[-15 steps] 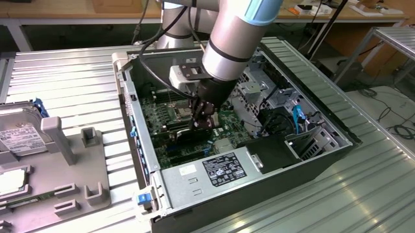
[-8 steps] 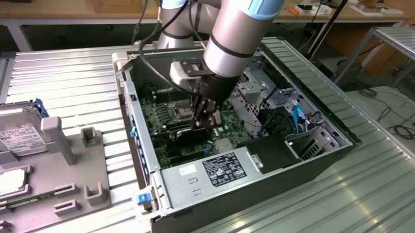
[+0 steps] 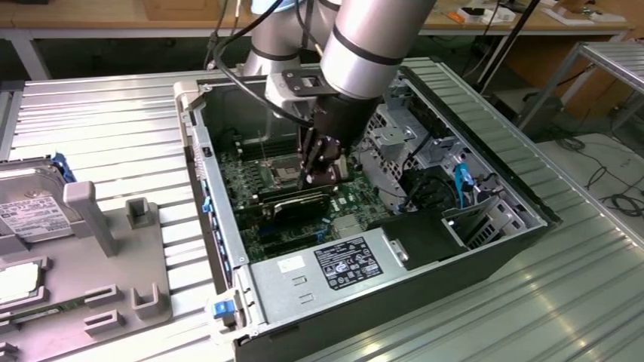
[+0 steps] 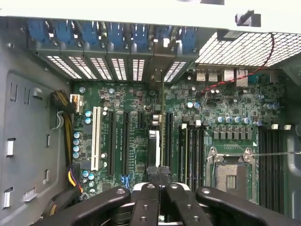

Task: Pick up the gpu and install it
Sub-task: 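Press down on the gpu until it lock into place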

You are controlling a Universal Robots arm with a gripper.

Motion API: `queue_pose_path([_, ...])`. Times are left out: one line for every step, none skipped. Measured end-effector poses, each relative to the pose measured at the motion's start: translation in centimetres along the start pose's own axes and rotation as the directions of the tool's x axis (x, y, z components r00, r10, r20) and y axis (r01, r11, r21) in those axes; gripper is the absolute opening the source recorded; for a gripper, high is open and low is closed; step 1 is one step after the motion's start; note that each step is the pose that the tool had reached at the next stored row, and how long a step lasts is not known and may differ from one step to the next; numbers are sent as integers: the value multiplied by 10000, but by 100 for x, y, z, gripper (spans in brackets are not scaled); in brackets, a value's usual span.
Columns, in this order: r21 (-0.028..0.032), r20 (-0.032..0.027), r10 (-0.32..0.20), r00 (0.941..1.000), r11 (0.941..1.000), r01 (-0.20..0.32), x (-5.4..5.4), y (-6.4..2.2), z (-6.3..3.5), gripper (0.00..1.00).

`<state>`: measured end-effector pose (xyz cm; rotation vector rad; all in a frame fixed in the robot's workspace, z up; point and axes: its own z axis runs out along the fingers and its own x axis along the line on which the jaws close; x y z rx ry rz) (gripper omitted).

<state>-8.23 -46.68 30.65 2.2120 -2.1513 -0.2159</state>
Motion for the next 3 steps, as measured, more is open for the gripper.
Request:
queue_pose_path([0, 3, -1, 10000, 10000, 1, 0, 0, 0, 11])
queue_pose_path([0, 5, -1, 10000, 10000, 1, 0, 0, 0, 11])
queue_pose_path([1, 8, -1, 10000, 10000, 1, 0, 0, 0, 11])
